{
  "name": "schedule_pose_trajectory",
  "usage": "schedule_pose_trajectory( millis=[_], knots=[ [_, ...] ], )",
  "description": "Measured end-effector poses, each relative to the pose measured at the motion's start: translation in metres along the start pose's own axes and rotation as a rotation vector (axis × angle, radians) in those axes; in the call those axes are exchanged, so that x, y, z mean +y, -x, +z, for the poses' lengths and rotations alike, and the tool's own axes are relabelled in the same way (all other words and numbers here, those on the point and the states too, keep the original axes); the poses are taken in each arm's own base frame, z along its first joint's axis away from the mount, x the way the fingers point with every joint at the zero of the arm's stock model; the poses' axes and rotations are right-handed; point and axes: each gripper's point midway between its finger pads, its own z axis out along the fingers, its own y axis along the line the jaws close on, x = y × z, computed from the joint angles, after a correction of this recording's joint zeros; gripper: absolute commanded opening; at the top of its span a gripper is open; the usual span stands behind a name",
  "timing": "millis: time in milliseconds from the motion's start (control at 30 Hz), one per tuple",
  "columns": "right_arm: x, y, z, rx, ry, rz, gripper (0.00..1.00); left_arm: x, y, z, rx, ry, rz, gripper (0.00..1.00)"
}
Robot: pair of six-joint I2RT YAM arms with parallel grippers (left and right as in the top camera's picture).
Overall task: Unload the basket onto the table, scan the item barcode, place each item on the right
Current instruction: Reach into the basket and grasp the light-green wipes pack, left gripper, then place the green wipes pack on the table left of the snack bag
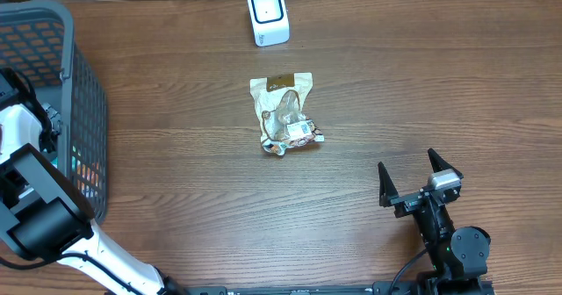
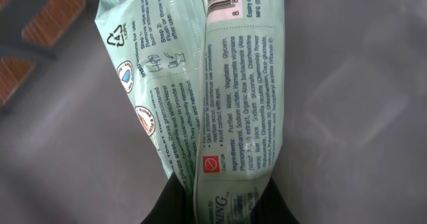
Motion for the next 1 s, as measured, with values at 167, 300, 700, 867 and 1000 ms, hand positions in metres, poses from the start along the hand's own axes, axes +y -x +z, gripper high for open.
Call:
schedule_pose_trajectory(
  millis=[167,300,700,867,1000],
  knots=[
    [0.000,0.000,0.000,0.000,0.000,0.000,1.00,0.000,-0.003,-0.025,0.022,-0.027,-0.021,0.04],
    [0.000,0.000,0.000,-0.001,0.000,0.000,1.00,0.000,0.035,-0.089,-0.118,-0.095,-0.062,0.04],
    [0.000,0.000,0.000,0.000,0.000,0.000,1.00,-0.008,0.014,-0.365,-0.471,-0.558,-0.046,0.04],
    [0.000,0.000,0.000,0.000,0.000,0.000,1.00,-0.066,-0.058,-0.394,-0.300,-0.765,0.131,0.04],
    [0.000,0.000,0.000,0.000,0.000,0.000,1.00,-0.117,-0.111,-0.391,-0.156,-0.821,0.334,0.04]
  ],
)
